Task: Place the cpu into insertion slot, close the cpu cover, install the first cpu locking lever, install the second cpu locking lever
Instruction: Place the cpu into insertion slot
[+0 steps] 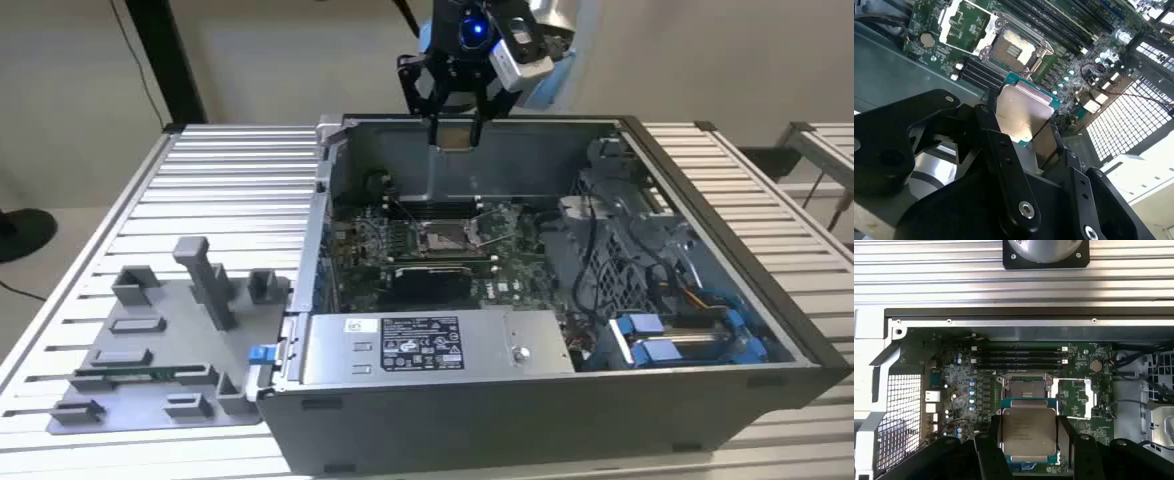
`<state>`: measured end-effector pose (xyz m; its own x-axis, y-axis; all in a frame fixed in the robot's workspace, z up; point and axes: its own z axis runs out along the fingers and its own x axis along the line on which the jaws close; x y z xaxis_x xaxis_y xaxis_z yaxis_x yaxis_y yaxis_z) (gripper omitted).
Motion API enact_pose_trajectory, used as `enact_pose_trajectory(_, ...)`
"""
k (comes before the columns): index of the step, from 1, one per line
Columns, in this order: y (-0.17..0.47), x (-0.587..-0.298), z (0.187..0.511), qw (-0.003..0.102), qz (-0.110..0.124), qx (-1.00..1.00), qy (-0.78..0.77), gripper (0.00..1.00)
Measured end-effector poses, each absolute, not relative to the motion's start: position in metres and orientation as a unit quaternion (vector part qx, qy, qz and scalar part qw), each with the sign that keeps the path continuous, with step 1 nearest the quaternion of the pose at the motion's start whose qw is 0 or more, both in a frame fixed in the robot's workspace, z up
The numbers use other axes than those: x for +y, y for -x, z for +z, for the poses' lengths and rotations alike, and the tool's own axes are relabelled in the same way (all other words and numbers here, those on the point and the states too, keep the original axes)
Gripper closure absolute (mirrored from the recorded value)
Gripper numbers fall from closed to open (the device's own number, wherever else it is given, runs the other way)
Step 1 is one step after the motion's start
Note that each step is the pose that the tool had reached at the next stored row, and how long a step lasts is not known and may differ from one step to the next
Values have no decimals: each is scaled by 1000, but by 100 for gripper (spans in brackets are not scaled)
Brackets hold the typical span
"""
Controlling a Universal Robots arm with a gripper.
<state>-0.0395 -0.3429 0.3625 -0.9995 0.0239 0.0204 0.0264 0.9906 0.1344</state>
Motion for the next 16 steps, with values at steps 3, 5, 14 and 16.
enact_pose_trajectory(3, 39, -343, 362, 9, -72, -997, 13, 100)
enact_pose_trajectory(5, 39, -343, 362, 9, -72, -997, 13, 100)
enact_pose_trajectory(14, 39, -343, 362, 9, -73, -997, 14, 100)
enact_pose_trajectory(16, 39, -343, 363, 9, -73, -997, 17, 100)
